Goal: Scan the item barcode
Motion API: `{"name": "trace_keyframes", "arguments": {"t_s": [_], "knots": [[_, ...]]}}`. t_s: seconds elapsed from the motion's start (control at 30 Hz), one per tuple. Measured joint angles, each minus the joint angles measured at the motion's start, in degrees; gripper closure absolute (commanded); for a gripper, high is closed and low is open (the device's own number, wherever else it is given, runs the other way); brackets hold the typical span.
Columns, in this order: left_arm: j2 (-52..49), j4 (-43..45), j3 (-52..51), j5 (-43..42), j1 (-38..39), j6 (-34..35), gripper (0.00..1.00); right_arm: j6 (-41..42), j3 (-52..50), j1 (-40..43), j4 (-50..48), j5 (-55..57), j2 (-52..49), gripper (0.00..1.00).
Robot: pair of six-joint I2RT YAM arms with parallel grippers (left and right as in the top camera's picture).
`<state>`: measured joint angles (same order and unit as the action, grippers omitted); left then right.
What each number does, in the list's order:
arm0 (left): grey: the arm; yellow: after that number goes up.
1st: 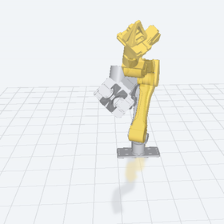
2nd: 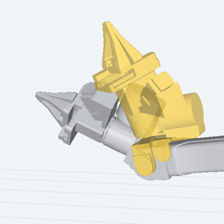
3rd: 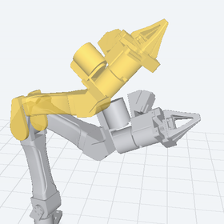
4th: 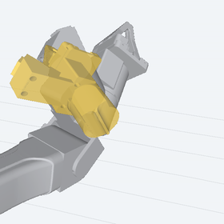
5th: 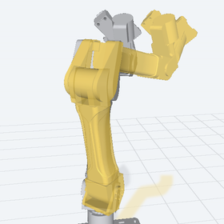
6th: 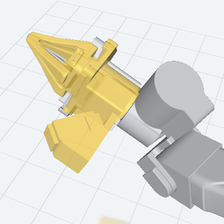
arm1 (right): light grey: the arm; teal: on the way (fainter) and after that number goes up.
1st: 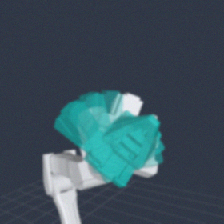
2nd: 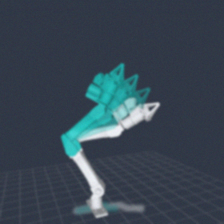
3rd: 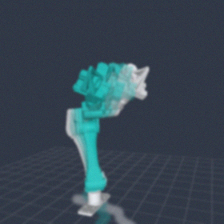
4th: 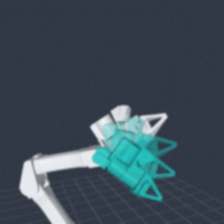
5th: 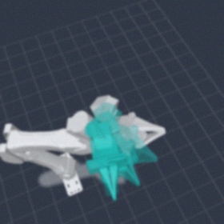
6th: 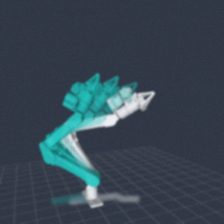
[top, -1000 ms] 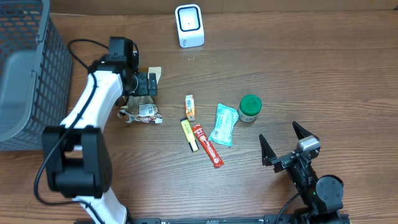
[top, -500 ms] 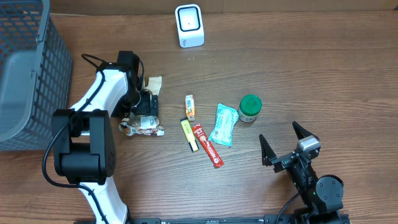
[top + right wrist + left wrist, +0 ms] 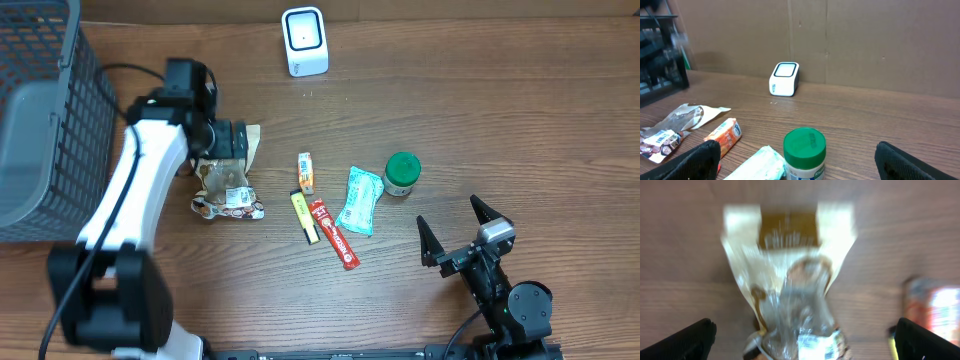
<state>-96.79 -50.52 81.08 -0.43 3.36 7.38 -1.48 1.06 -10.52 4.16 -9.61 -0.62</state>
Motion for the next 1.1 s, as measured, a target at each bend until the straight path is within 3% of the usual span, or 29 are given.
{"name": "trace_keyframes", "arguments": {"t_s": [0.23,1.1], "knots": [[8.7,3.0,1.0,-0.2,0.0,0.0,0.0,0.0,0.0,0.0,0.0,0.0,0.0,0.0],[8.4,2.8,1.0,-0.2,0.0,0.0,0.0,0.0,0.0,0.0,0.0,0.0,0.0,0.0]]}}
